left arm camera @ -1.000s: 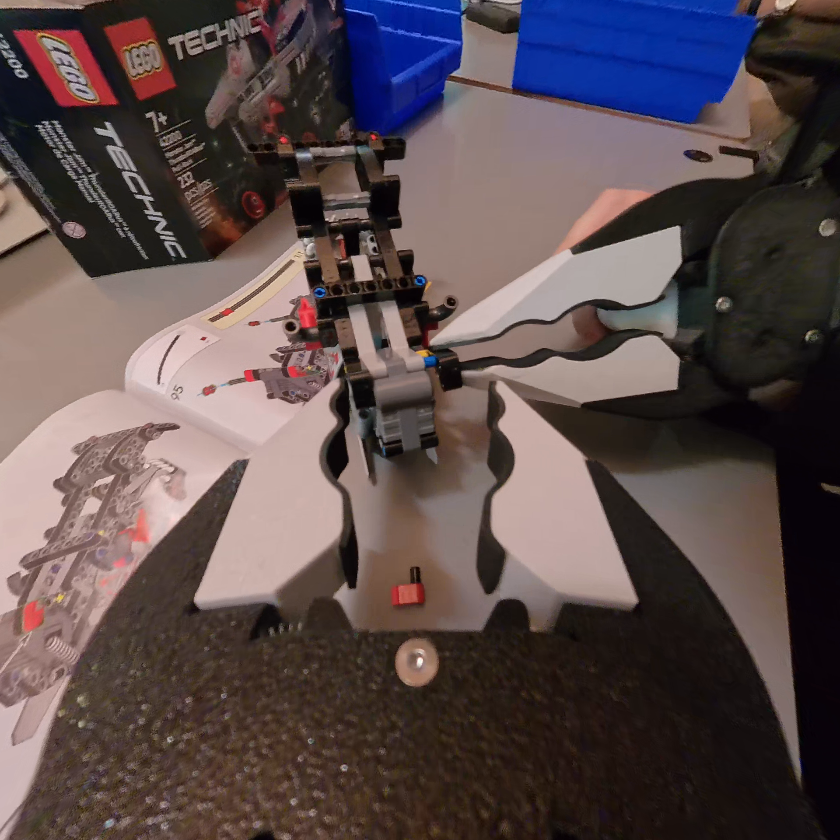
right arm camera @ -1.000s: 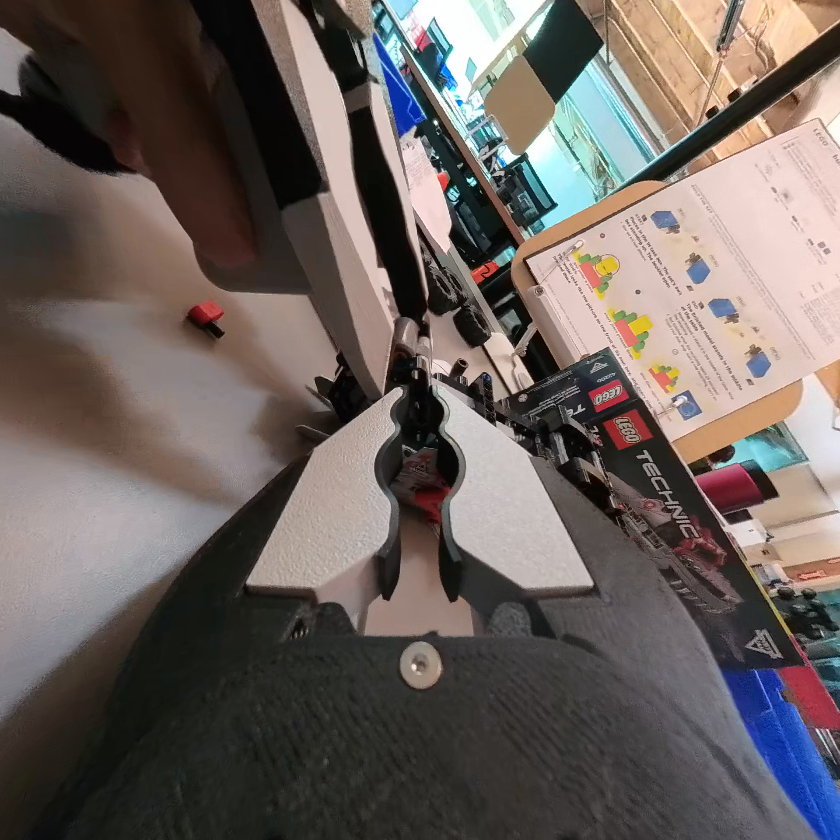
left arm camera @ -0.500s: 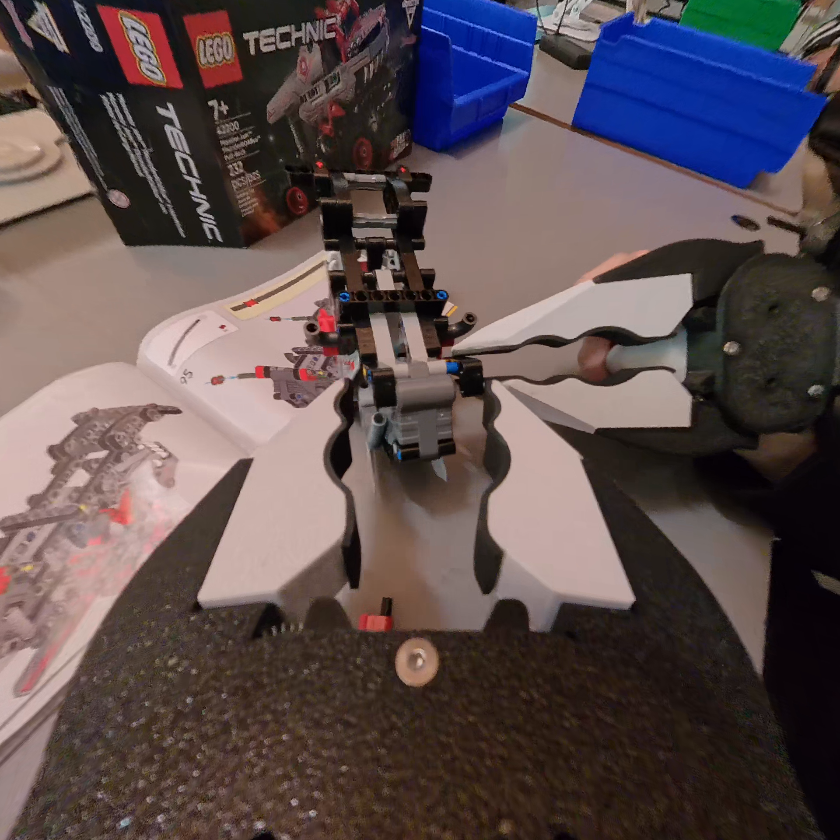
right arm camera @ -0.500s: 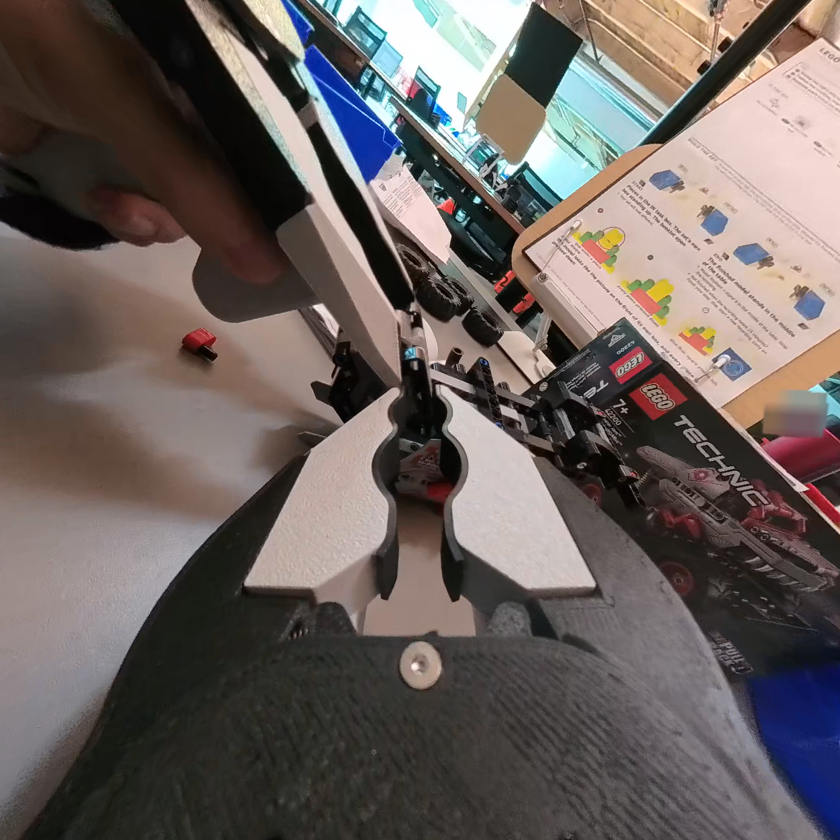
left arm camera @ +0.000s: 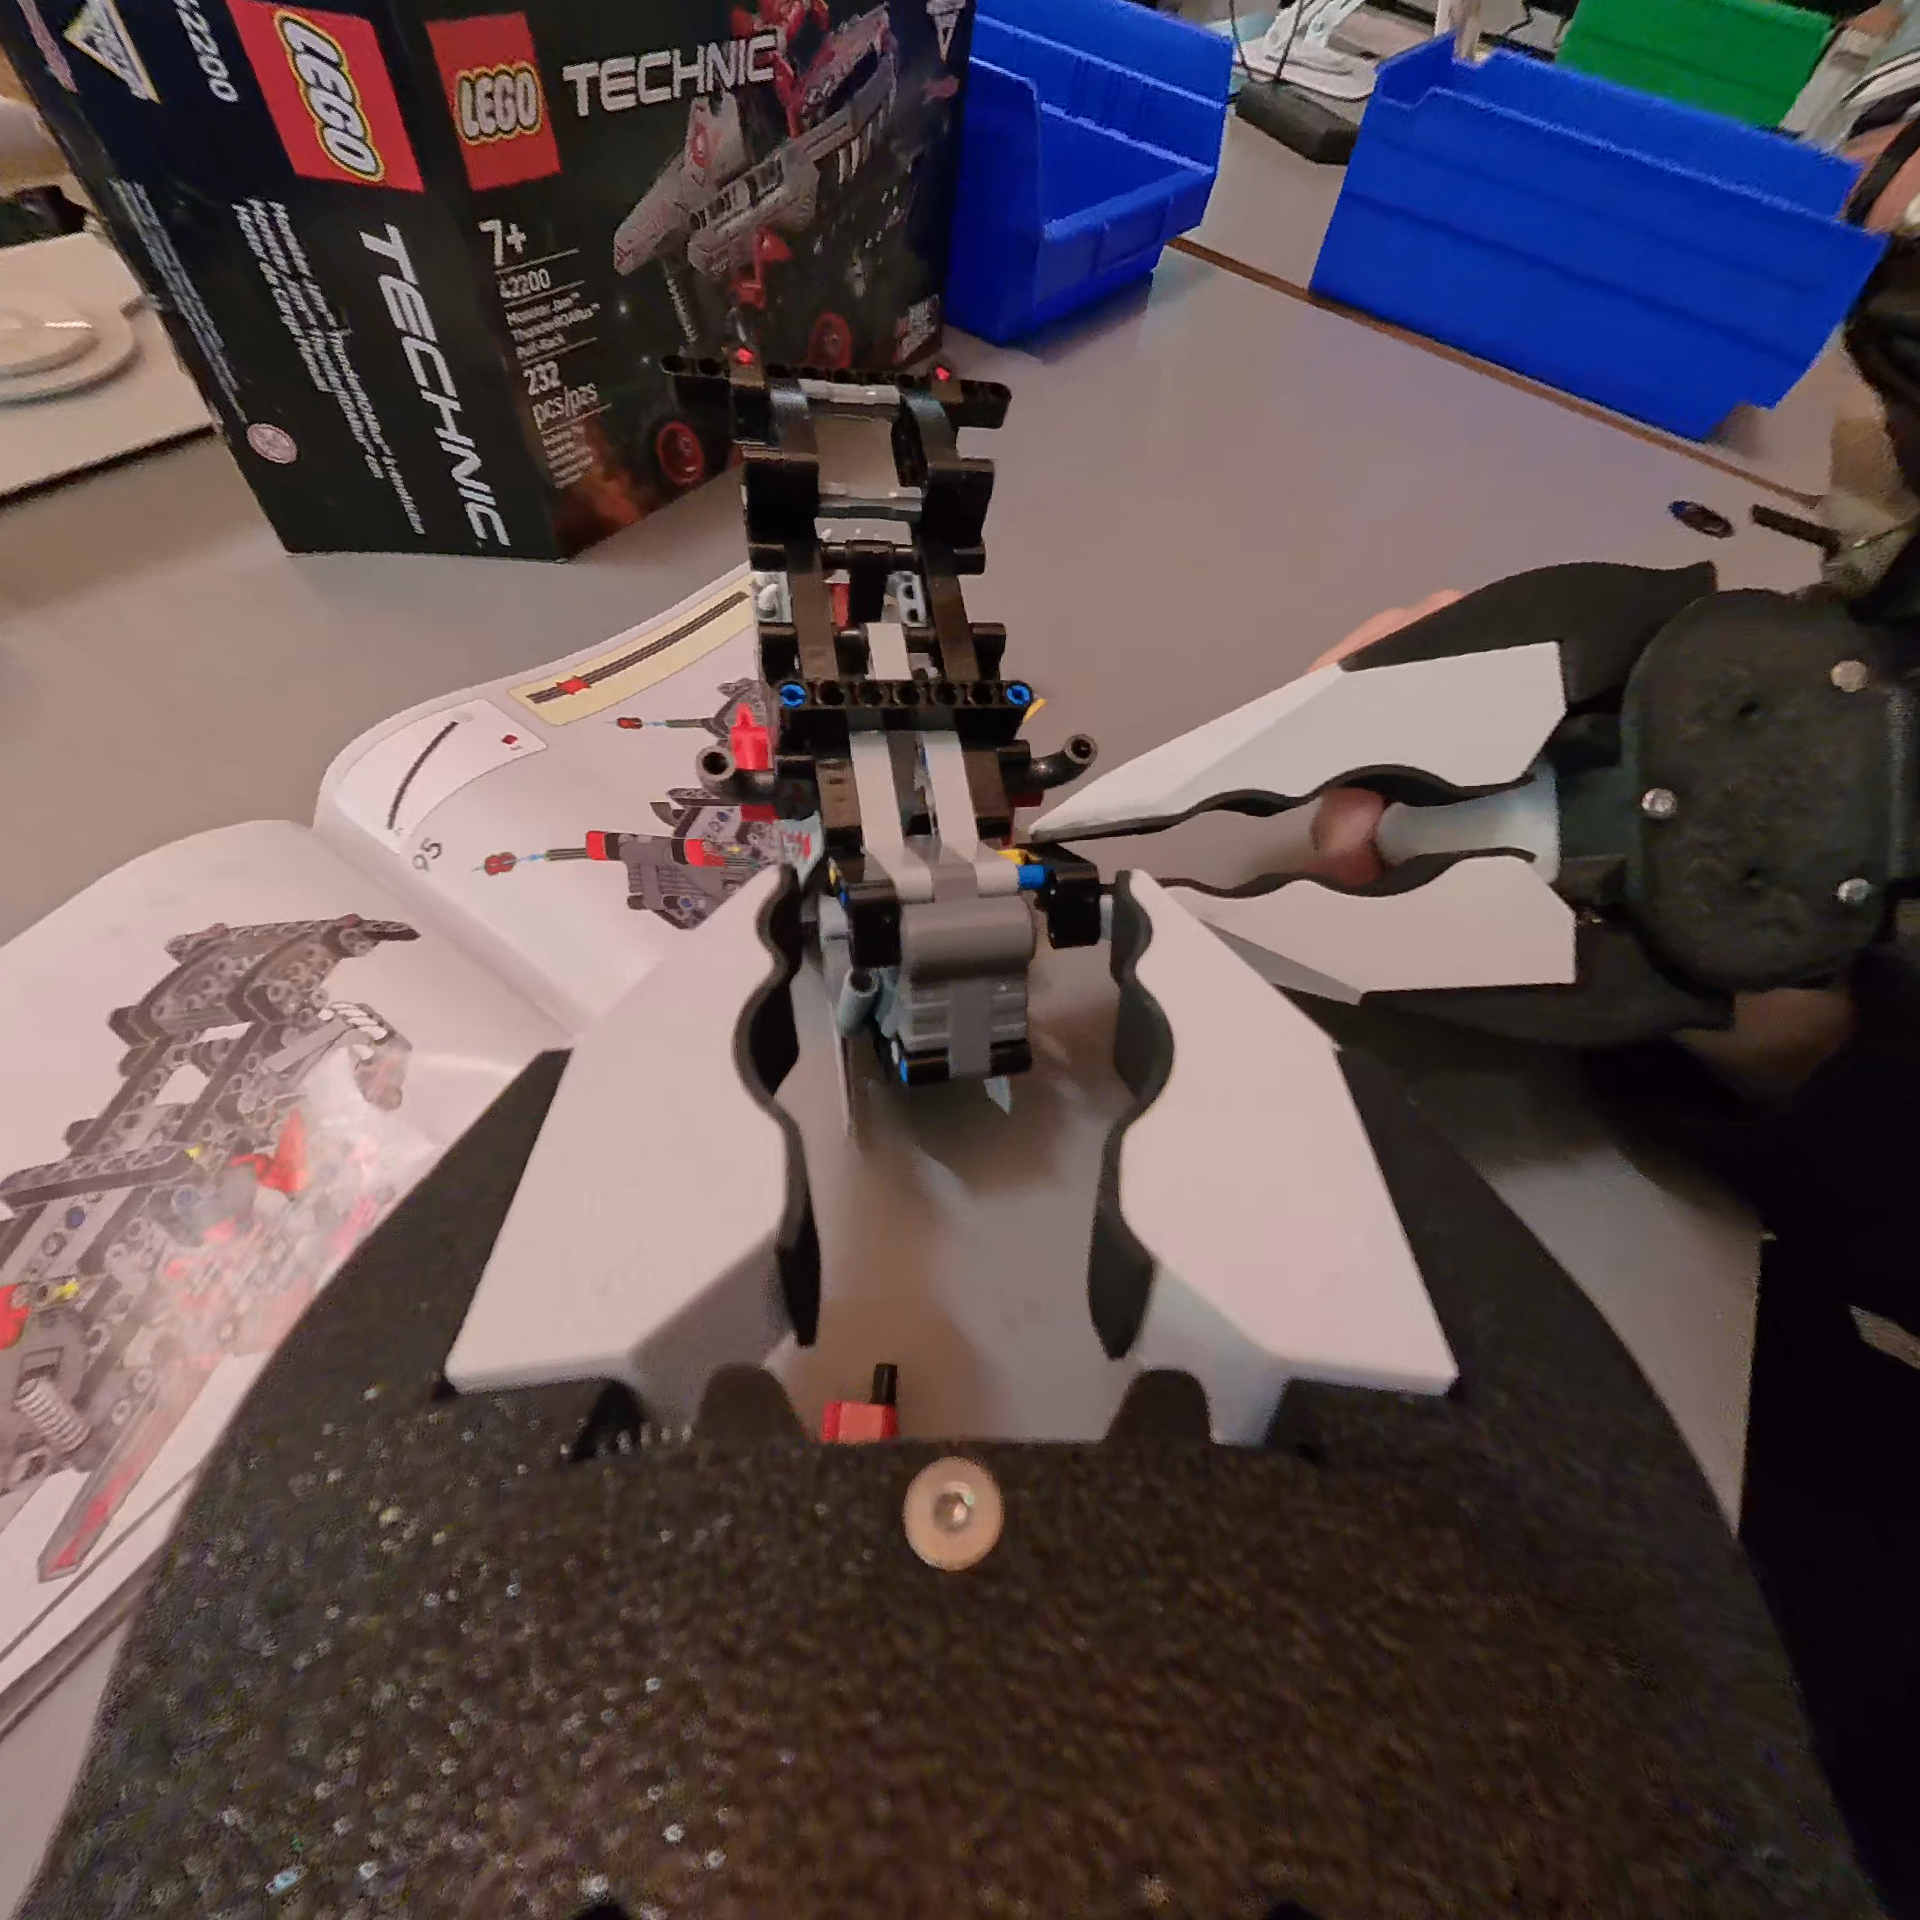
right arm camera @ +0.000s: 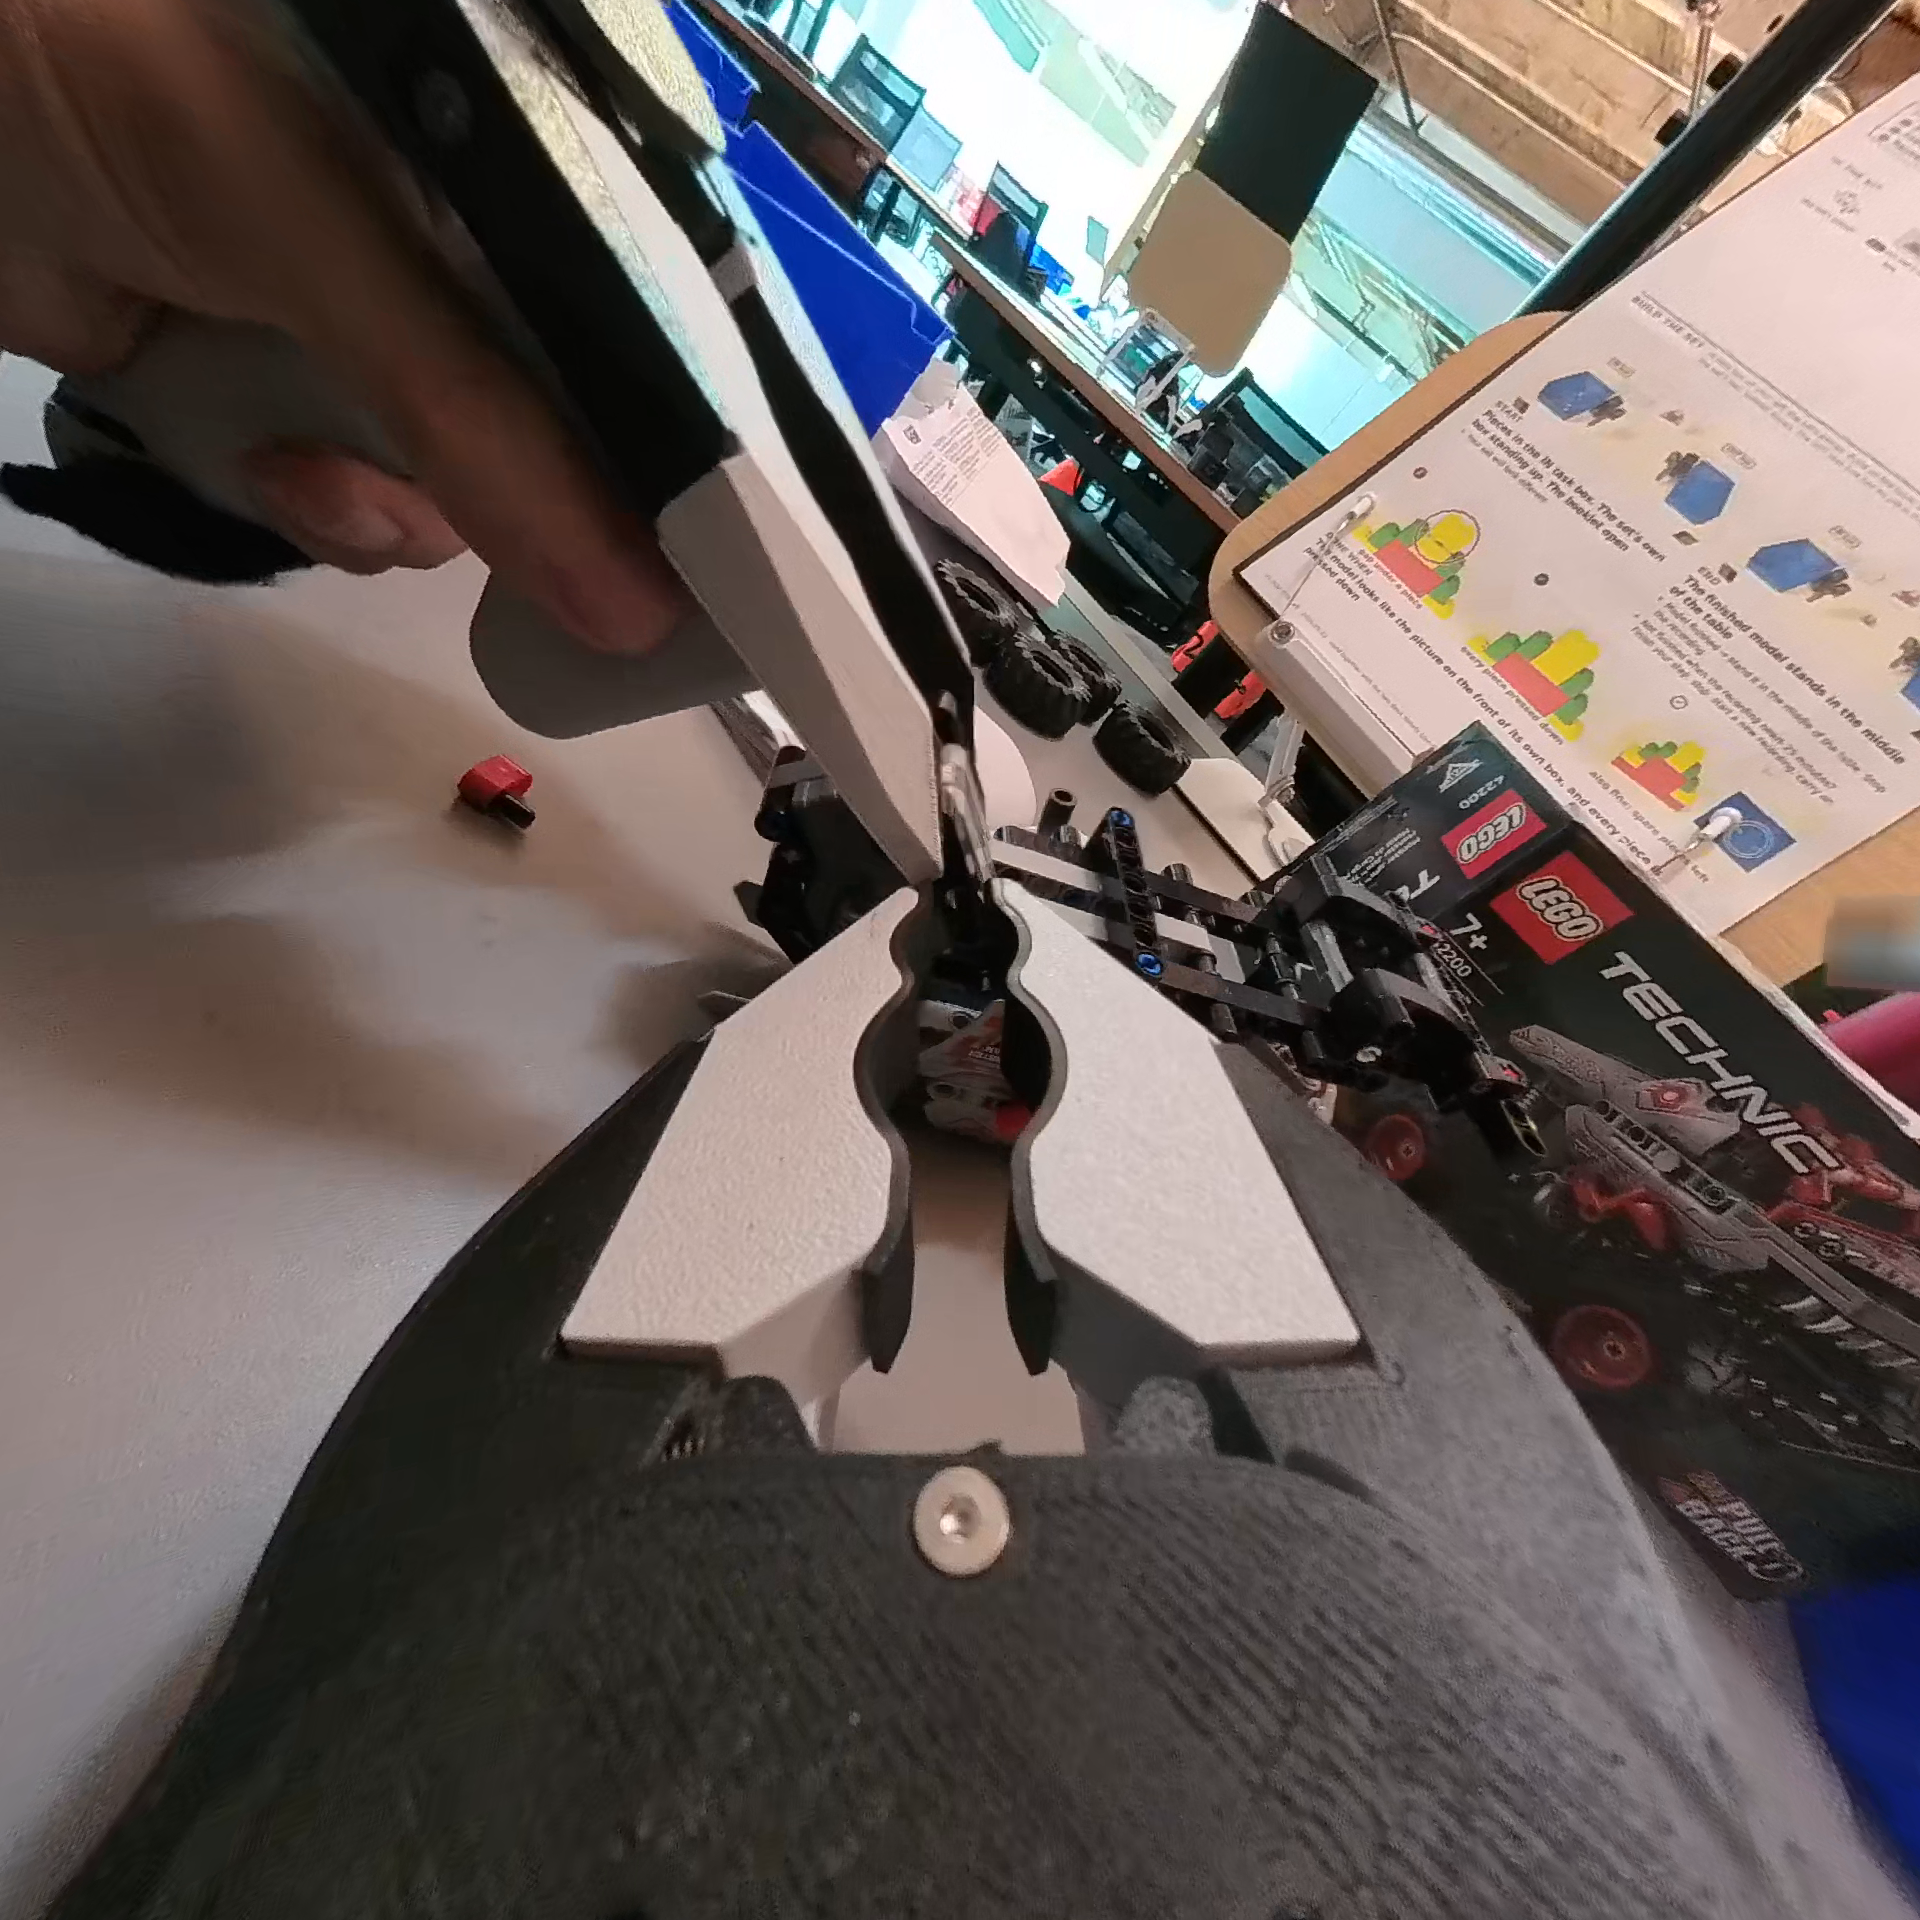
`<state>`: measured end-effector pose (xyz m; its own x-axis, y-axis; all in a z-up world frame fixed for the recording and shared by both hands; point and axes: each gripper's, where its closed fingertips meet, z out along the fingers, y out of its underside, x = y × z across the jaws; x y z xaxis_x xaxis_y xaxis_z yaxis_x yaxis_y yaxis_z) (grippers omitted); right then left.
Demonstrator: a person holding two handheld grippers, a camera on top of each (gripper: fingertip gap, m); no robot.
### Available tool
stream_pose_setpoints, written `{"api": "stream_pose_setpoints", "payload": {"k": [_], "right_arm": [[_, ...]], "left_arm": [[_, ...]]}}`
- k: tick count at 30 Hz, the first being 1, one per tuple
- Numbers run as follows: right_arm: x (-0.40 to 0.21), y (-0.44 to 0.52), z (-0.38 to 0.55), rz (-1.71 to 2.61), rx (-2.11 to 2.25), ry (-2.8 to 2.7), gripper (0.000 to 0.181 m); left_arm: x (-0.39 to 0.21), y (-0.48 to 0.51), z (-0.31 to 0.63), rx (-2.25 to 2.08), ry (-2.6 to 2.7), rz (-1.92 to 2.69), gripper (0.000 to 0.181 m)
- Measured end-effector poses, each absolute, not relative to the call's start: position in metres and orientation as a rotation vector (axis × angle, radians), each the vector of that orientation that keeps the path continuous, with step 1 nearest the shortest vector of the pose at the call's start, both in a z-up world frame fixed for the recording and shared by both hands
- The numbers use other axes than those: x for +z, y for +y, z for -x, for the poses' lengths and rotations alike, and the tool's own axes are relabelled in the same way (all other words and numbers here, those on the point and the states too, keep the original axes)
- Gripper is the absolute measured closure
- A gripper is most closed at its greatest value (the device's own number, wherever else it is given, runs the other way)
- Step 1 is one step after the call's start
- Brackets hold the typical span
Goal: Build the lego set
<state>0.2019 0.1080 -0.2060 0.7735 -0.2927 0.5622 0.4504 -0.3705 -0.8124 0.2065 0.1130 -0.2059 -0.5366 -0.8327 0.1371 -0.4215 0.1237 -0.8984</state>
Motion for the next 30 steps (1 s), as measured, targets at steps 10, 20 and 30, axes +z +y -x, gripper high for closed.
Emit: {"api": "stream_pose_setpoints", "payload": {"k": [10,20,30], "right_arm": [[-0.196,0.104,-0.19,1.898,-0.788,-0.419,0.127],[-0.203,0.118,-0.199,2.405,-0.219,-0.777,0.094],[-0.232,0.132,-0.207,2.634,0.075,-0.822,0.099]], "left_arm": [[-0.212,0.115,-0.204,-1.326,2.144,1.067,0.134],[-0.211,0.125,-0.196,-1.251,2.33,0.489,0.136],[-0.21,0.136,-0.202,-1.318,2.341,0.352,0.136]]}}
